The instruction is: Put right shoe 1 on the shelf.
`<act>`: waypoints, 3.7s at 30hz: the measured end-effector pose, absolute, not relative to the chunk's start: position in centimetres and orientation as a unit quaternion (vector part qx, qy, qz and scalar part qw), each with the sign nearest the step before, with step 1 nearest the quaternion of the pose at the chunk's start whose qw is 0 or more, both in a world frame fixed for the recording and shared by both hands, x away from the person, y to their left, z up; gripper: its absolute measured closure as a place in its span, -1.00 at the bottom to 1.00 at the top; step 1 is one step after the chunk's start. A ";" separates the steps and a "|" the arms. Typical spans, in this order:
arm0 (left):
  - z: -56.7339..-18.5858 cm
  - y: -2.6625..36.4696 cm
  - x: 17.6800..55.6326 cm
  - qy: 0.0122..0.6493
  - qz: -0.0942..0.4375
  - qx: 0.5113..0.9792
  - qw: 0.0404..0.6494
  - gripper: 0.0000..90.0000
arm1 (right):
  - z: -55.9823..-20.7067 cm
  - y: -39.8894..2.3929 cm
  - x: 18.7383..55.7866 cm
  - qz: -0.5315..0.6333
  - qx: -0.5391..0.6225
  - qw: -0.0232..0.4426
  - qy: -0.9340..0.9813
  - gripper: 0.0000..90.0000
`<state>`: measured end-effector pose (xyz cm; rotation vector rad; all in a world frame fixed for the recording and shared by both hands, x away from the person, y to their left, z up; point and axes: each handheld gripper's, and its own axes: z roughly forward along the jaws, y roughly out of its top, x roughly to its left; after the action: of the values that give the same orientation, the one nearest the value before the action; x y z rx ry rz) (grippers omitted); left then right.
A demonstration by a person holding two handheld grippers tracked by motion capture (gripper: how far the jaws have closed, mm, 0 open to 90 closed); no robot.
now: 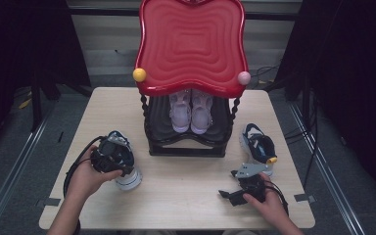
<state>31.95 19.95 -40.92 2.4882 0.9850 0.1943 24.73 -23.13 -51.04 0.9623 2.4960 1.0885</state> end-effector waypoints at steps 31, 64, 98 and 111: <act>-42.1 18.1 33.2 0.303 0.027 0.943 0.134 0.12 | -51.0 -23.1 24.7 0.374 0.331 0.126 0.857 -0.71; -41.3 17.8 33.3 0.257 0.005 0.961 0.105 0.19 | -51.0 -23.1 24.7 0.374 0.331 0.126 0.857 -0.71; -41.7 15.1 32.5 0.214 -0.054 0.971 0.088 0.57 | -51.0 -23.1 24.7 0.374 0.331 0.126 0.857 -0.71; -41.3 14.4 32.9 0.213 -0.049 0.974 0.065 0.65 | -51.0 -23.1 24.7 0.374 0.331 0.126 0.857 -0.71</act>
<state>32.86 14.36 -41.25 2.9382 0.6420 -0.1470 24.72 -23.13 -51.03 0.9646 2.4959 1.0887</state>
